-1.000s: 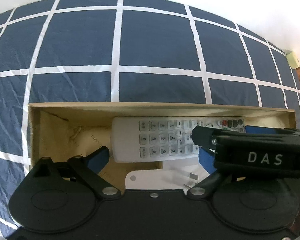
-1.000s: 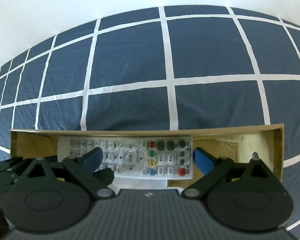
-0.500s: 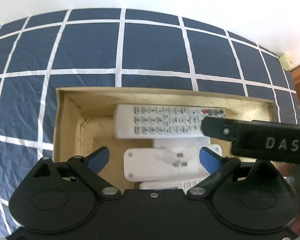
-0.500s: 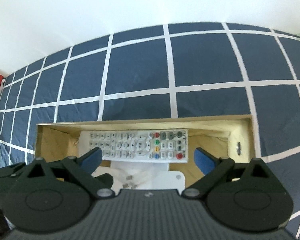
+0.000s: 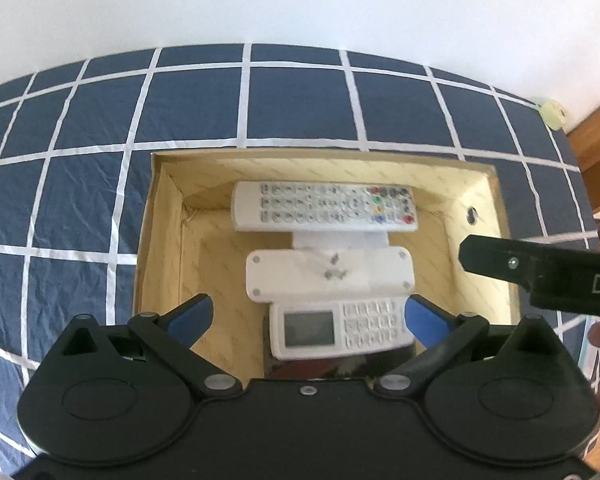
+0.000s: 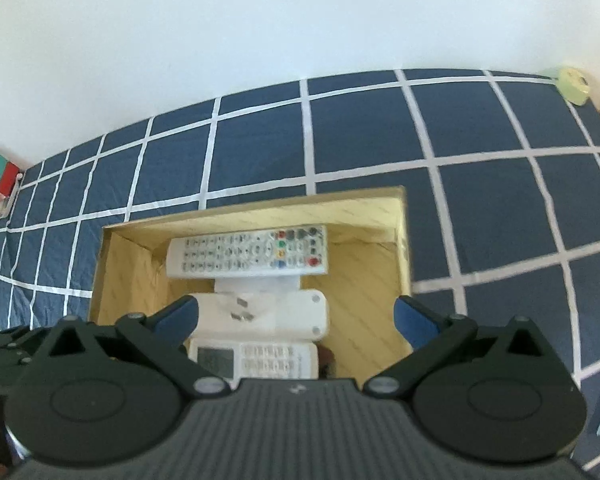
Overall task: Organize objects
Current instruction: 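Raise the open right gripper out of the box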
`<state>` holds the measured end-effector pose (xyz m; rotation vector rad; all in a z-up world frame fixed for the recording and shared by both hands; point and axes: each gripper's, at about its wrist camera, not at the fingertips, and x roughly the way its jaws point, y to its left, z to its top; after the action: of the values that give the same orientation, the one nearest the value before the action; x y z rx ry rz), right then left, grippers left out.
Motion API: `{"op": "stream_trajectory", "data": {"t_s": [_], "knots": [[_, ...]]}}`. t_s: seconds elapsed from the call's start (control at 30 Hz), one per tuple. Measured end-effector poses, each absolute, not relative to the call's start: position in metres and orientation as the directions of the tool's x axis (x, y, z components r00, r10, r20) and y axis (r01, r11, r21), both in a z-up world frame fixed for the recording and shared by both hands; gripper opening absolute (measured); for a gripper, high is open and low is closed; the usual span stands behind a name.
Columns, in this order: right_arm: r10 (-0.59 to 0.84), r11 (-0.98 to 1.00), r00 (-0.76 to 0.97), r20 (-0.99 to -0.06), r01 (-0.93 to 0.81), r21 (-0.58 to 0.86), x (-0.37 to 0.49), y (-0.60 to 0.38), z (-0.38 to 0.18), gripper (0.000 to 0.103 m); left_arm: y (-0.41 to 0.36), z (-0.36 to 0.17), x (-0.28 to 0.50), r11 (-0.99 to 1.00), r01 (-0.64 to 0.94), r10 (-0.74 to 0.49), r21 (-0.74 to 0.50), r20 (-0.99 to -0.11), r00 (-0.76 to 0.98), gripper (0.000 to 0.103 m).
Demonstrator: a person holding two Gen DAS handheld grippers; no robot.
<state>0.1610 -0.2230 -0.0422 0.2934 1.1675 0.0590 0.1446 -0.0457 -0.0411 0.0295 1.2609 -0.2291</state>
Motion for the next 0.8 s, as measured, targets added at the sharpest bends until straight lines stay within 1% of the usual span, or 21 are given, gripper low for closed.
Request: {"op": "stream_trajectory", "data": {"t_s": [0.13, 0.33, 0.57, 0.8], "knots": [[0.182, 0.957, 0.422, -0.888, 0.131, 0.259, 0.133, -0.236, -0.031, 0.103, -0.056, -0.032, 0.123, 0.974, 0.213, -0.147, -0.084, -0.943, 0.300, 0.103], [0.151, 0.944, 0.457, -0.877, 0.196, 0.265, 0.094, -0.266, -0.020, 0.103, -0.079, -0.022, 0.096, 0.961, 0.263, -0.171, -0.090, -0.938, 0.301, 0.103], [0.128, 0.933, 0.473, -0.871, 0.241, 0.268, 0.058, -0.310, -0.015, 0.103, -0.123, -0.018, 0.066, 0.946, 0.315, -0.174, -0.072, -0.936, 0.307, 0.103], [0.128, 0.933, 0.473, -0.872, 0.240, 0.267, 0.031, -0.368, -0.019, 0.103, -0.177, -0.024, 0.037, 0.949, 0.310, -0.160, -0.059, -0.937, 0.310, 0.103]]}}
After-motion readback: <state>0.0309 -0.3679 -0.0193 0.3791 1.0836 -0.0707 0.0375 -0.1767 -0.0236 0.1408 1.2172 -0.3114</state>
